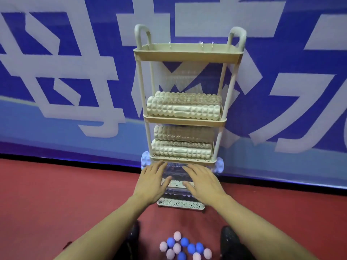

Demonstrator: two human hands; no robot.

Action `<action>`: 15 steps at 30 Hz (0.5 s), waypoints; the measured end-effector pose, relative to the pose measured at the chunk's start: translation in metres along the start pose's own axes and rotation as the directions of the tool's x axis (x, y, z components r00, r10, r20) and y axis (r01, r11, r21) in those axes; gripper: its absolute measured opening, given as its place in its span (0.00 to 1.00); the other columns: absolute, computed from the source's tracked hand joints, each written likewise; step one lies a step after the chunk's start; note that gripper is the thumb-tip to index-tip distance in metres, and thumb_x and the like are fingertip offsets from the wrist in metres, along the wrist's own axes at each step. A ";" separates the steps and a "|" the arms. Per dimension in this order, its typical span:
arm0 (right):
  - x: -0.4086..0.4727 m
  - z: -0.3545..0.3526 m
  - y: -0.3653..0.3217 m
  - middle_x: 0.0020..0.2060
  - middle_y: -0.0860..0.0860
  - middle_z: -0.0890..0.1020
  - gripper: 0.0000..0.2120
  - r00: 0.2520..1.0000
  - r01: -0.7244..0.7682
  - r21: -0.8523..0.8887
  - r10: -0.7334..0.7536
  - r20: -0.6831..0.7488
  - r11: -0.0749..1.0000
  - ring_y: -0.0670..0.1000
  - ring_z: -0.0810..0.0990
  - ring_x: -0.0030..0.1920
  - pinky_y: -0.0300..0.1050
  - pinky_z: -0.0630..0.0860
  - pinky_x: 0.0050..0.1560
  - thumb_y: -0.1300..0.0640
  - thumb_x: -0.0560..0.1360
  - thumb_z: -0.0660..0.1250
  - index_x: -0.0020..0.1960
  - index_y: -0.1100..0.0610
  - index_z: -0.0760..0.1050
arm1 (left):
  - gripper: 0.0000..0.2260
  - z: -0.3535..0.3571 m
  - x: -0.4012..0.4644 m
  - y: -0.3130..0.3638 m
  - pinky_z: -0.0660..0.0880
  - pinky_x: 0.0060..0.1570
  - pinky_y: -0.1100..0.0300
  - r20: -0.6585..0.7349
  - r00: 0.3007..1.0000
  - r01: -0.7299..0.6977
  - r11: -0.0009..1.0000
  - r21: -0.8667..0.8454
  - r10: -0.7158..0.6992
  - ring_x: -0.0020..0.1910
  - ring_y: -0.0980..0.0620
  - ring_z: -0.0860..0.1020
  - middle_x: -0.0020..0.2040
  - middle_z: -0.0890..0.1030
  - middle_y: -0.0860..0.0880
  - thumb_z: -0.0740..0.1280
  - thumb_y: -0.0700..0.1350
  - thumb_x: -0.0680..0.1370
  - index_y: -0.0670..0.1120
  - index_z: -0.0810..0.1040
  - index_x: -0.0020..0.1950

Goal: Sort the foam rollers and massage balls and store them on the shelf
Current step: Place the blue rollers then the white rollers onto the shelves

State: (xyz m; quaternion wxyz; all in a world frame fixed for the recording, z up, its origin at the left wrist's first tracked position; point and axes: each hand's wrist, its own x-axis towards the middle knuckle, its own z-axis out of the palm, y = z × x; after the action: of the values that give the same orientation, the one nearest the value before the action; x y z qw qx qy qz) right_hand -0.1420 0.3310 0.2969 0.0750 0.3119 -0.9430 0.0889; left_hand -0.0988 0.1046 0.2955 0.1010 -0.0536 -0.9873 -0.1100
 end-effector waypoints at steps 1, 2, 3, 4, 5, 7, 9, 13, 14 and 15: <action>-0.010 0.015 -0.002 0.72 0.49 0.73 0.32 0.998 -0.020 0.011 0.020 0.052 1.000 0.53 0.72 0.71 0.51 0.67 0.72 0.36 0.79 0.49 0.77 0.51 0.67 | 0.33 0.014 -0.010 -0.001 0.64 0.73 0.50 0.040 0.999 0.021 1.000 -0.017 -0.020 0.74 0.47 0.67 0.76 0.68 0.49 0.48 0.65 0.79 0.49 0.66 0.77; -0.021 0.031 -0.003 0.72 0.50 0.72 0.33 0.995 -0.043 0.024 0.041 0.095 0.999 0.53 0.71 0.71 0.51 0.66 0.72 0.36 0.78 0.48 0.77 0.51 0.66 | 0.33 0.030 -0.019 -0.003 0.64 0.72 0.50 0.082 0.996 0.047 0.998 -0.035 -0.044 0.74 0.47 0.67 0.76 0.68 0.48 0.48 0.66 0.79 0.49 0.66 0.77; -0.031 0.047 -0.004 0.72 0.50 0.73 0.34 0.989 -0.065 0.037 0.059 0.137 0.997 0.54 0.71 0.71 0.51 0.67 0.71 0.35 0.77 0.47 0.77 0.51 0.66 | 0.33 0.046 -0.029 -0.006 0.64 0.72 0.49 0.125 0.990 0.072 0.996 -0.046 -0.066 0.74 0.46 0.67 0.76 0.68 0.48 0.48 0.66 0.78 0.49 0.66 0.77; -0.041 0.062 -0.004 0.72 0.50 0.72 0.34 0.980 -0.082 0.049 0.072 0.188 0.995 0.54 0.72 0.71 0.51 0.67 0.71 0.35 0.77 0.47 0.77 0.50 0.66 | 0.34 0.062 -0.038 -0.008 0.65 0.72 0.49 0.176 0.981 0.097 0.994 -0.052 -0.086 0.74 0.45 0.67 0.77 0.67 0.47 0.48 0.67 0.78 0.50 0.65 0.78; -0.051 0.077 -0.005 0.72 0.50 0.72 0.34 0.965 -0.101 0.053 0.085 0.246 0.994 0.54 0.71 0.71 0.51 0.67 0.71 0.35 0.77 0.48 0.77 0.50 0.65 | 0.34 0.078 -0.048 -0.011 0.64 0.72 0.48 0.239 0.965 0.123 0.991 -0.056 -0.107 0.75 0.45 0.66 0.77 0.65 0.47 0.49 0.67 0.78 0.50 0.63 0.78; -0.070 0.105 -0.004 0.75 0.50 0.68 0.31 0.932 -0.136 0.050 0.111 0.344 0.989 0.54 0.68 0.72 0.51 0.64 0.71 0.37 0.80 0.52 0.79 0.49 0.61 | 0.32 0.108 -0.064 -0.017 0.64 0.73 0.45 0.368 0.920 0.175 0.981 -0.084 -0.133 0.77 0.44 0.61 0.79 0.60 0.47 0.54 0.65 0.80 0.50 0.59 0.80; -0.083 0.132 0.001 0.77 0.48 0.63 0.30 0.883 -0.188 0.056 0.144 0.448 0.981 0.53 0.65 0.74 0.51 0.62 0.73 0.39 0.82 0.55 0.81 0.48 0.56 | 0.31 0.138 -0.076 -0.024 0.62 0.74 0.45 0.484 0.865 0.201 0.974 -0.100 -0.129 0.78 0.45 0.56 0.81 0.55 0.47 0.57 0.62 0.82 0.50 0.55 0.81; -0.100 0.191 0.016 0.78 0.46 0.62 0.31 0.777 -0.317 0.067 0.219 0.590 0.946 0.54 0.65 0.74 0.52 0.64 0.72 0.38 0.81 0.57 0.81 0.45 0.54 | 0.32 0.198 -0.090 -0.037 0.59 0.75 0.46 0.637 0.756 0.293 0.949 -0.117 -0.155 0.78 0.43 0.54 0.81 0.52 0.48 0.58 0.61 0.82 0.51 0.51 0.82; -0.103 0.208 0.020 0.78 0.46 0.62 0.32 0.751 -0.348 0.064 0.237 0.616 0.935 0.54 0.66 0.74 0.52 0.65 0.71 0.37 0.80 0.57 0.81 0.45 0.54 | 0.32 0.215 -0.092 -0.041 0.58 0.76 0.46 0.663 0.730 0.323 0.939 -0.121 -0.166 0.78 0.43 0.54 0.81 0.52 0.48 0.58 0.60 0.82 0.51 0.51 0.82; -0.106 0.224 0.023 0.77 0.45 0.63 0.32 0.726 -0.380 0.067 0.253 0.639 0.923 0.54 0.67 0.73 0.51 0.66 0.70 0.37 0.80 0.58 0.80 0.45 0.55 | 0.31 0.231 -0.094 -0.044 0.58 0.76 0.47 0.689 0.704 0.353 0.927 -0.126 -0.175 0.78 0.43 0.54 0.81 0.52 0.47 0.58 0.60 0.82 0.51 0.52 0.82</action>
State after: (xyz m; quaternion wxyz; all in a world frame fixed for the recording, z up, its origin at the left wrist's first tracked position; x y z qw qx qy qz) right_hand -0.0909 0.3620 0.0552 -0.2855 0.1632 -0.9406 0.0842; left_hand -0.0561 0.1072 0.0459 -0.2826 0.0416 -0.9328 -0.2196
